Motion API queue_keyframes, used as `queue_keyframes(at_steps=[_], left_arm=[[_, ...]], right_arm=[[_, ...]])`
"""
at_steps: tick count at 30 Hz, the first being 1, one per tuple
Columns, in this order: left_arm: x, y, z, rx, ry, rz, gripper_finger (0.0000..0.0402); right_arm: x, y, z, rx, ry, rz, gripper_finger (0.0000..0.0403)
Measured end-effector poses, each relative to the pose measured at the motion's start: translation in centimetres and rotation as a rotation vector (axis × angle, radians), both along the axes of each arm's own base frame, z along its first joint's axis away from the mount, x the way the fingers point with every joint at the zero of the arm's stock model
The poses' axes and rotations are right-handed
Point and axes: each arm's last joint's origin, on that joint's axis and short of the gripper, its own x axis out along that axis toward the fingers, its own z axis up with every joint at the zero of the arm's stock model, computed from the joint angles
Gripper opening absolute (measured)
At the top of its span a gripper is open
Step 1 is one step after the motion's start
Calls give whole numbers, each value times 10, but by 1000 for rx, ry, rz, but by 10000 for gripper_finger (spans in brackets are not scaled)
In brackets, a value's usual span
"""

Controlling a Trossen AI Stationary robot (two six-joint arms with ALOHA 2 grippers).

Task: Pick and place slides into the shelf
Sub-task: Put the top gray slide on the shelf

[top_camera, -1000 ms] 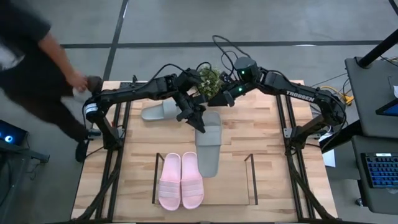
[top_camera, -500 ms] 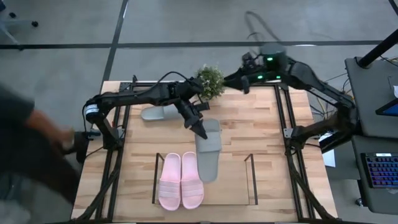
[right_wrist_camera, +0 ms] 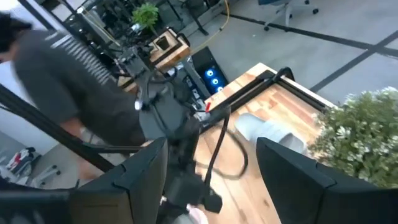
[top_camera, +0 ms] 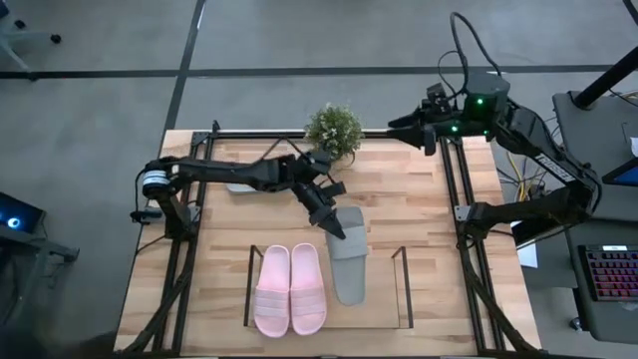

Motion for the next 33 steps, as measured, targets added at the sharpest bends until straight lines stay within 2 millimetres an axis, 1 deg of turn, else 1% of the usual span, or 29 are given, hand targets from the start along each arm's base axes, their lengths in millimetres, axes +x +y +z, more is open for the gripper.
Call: queue_keyframes(at_steps=[5,10,14,18,24,33], left_arm=[[14,-14,-29,-8,68,-38,0],[25,-27,-43,-7,45,-75,0],[29,-34,-55,-12,70,-103,0],[31,-40,-57,3,27,-140,0],[31,-43,-57,42,-24,-166,0],[32,-46,-65,46,-12,-168,0]], right_arm=[[1,-1,-5,14,15,-10,237],[6,-3,-13,29,42,-7,239],[7,-4,-17,37,56,-8,236],[7,-4,-20,43,70,-8,237],[7,-4,-21,47,77,-8,241],[7,-4,-21,47,78,-8,238]])
